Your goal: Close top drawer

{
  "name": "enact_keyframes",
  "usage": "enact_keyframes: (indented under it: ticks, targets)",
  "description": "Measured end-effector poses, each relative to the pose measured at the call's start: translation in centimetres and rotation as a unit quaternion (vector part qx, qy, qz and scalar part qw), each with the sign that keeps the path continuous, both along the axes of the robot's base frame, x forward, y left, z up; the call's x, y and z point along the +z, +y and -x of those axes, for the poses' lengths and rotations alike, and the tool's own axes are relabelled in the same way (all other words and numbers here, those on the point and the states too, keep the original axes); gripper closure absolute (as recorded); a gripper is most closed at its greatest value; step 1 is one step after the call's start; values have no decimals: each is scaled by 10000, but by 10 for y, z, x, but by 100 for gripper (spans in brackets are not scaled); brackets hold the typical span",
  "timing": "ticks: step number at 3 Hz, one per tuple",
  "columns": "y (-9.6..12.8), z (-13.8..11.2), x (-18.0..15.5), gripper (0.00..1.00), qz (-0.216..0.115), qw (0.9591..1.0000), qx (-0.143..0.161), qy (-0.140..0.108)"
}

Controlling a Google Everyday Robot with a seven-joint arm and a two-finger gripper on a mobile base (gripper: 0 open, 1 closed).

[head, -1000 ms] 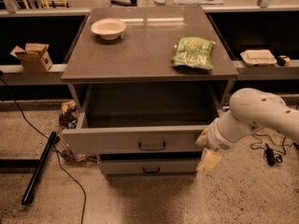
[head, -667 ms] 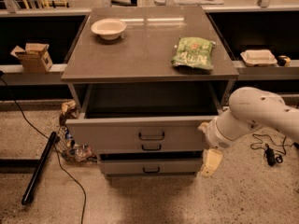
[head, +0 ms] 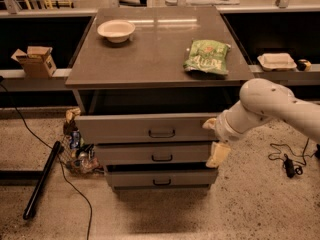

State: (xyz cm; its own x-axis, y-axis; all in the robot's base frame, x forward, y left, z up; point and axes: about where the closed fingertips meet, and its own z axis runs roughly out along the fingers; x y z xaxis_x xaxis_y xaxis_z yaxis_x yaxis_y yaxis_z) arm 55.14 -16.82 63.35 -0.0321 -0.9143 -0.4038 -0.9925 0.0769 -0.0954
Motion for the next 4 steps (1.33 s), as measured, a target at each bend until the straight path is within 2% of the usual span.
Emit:
enact_keyframes:
  ticks: [1,2,3,4]
  targets:
    - [1,-33,-1,41,-87,9998,145,-118]
    - [-3,-59,2,40,-136,9995,141,-253]
    - [-8,-73,7,16,-160,9991,86,-375]
    - [-11,-68,8,0,-162,9990,62,-400]
